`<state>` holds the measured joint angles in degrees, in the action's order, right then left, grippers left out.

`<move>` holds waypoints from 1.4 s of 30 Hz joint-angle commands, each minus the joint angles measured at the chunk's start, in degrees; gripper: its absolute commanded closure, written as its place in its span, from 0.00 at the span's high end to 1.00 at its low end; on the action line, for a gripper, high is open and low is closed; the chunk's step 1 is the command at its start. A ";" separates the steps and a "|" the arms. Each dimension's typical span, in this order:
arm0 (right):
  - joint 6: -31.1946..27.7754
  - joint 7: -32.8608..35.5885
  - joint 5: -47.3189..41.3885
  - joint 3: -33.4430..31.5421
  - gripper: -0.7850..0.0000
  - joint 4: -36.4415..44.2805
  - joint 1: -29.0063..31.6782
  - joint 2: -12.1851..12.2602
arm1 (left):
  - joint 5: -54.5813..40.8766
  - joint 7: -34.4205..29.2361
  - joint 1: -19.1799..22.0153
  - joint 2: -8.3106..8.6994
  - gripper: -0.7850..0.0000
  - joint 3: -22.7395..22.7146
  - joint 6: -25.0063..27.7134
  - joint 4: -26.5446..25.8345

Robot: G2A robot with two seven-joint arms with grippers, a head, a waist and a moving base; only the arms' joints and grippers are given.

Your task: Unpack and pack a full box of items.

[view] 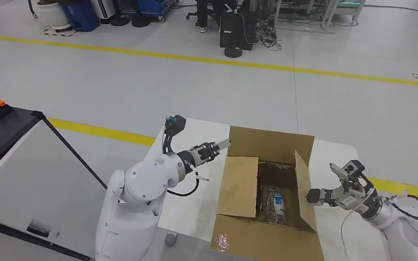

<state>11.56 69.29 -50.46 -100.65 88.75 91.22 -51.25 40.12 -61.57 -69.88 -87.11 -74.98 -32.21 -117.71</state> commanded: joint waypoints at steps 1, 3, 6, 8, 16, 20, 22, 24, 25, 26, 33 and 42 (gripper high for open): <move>-0.76 -0.39 1.50 0.20 1.00 0.54 0.39 0.02 | -0.01 0.00 0.00 0.00 1.00 0.00 0.00 0.00; -1.55 -0.70 2.92 0.41 1.00 1.13 0.90 0.03 | -0.01 0.00 0.00 0.00 1.00 0.00 0.00 0.00; -2.61 -0.59 5.15 0.75 1.00 2.20 1.75 0.08 | -0.01 0.00 0.00 0.00 1.00 0.00 0.00 0.00; -3.20 -0.54 6.47 0.82 1.00 2.77 2.23 0.12 | -0.01 0.00 0.00 0.00 1.00 0.00 0.00 0.00; -3.92 -1.25 8.81 1.19 1.00 4.19 3.45 0.15 | -0.01 0.00 0.00 0.00 1.00 0.00 0.00 0.00; -4.09 -2.33 10.18 1.15 1.00 4.52 3.79 0.19 | -0.01 0.00 0.00 0.00 1.00 0.00 0.00 0.00; -3.97 -2.93 10.85 1.38 1.00 4.54 3.80 0.19 | -0.01 0.00 0.00 0.00 1.00 0.00 0.00 0.00; -3.95 -3.47 11.57 1.61 1.00 4.53 3.68 0.20 | -0.01 0.00 0.00 0.00 1.00 0.00 0.00 0.00; -3.98 -3.53 11.74 1.73 1.00 4.53 3.65 0.20 | -0.01 0.00 0.00 0.00 1.00 0.00 0.00 0.00; -4.00 -3.49 11.89 1.82 1.00 4.51 3.62 0.20 | -0.01 0.00 0.00 0.00 1.00 0.00 0.00 0.00; -2.91 4.00 1.68 -2.16 1.00 4.37 4.40 0.28 | -0.01 0.00 0.00 0.00 1.00 0.00 0.00 0.00; 1.45 13.28 -9.71 -13.78 1.00 -4.11 4.85 1.08 | -0.01 0.00 0.00 0.00 1.00 0.00 0.00 0.00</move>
<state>12.94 82.18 -59.70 -113.09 86.44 96.18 -50.27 40.12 -61.57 -69.88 -87.11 -74.98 -32.21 -117.71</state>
